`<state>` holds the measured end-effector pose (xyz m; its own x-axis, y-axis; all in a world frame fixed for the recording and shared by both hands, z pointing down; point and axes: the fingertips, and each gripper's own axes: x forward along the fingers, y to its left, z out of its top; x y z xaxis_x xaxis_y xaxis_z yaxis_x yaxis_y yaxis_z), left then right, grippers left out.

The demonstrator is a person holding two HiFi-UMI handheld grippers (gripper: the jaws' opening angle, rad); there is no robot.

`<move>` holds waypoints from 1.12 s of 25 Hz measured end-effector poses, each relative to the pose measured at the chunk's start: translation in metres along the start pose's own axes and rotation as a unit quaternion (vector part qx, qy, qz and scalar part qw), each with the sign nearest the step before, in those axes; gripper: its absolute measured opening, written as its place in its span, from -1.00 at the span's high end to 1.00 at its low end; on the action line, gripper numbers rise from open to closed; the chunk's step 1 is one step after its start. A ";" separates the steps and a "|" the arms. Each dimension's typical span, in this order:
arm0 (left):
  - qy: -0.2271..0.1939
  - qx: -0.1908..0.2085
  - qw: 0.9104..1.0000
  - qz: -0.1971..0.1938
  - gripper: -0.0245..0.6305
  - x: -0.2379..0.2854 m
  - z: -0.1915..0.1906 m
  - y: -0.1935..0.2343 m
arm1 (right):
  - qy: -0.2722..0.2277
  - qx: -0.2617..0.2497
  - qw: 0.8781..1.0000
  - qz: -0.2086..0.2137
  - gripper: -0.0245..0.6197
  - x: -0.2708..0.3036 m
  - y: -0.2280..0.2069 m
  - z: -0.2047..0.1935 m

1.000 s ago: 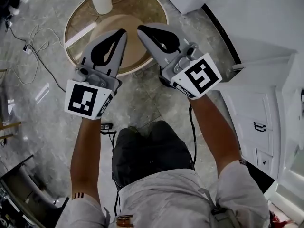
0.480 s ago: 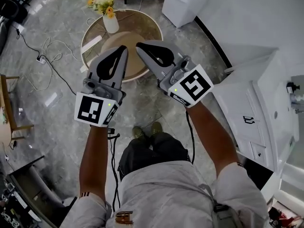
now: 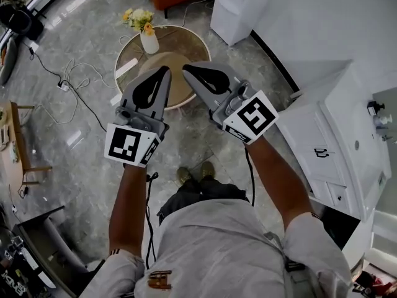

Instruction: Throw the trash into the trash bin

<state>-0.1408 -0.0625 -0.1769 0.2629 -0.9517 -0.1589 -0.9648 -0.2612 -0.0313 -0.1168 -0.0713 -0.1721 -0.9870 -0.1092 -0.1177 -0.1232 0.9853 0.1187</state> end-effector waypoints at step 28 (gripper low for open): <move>0.005 -0.002 1.000 0.000 0.93 -0.011 0.009 -0.039 | 0.009 0.007 1.000 -0.015 0.92 -0.039 0.015 0.007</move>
<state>-0.1060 -0.0407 -0.1830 0.2627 -0.9532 -0.1495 -0.9648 -0.2617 -0.0268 -0.0799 -0.0511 -0.1729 -0.9847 -0.1401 -0.1039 -0.1507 0.9834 0.1015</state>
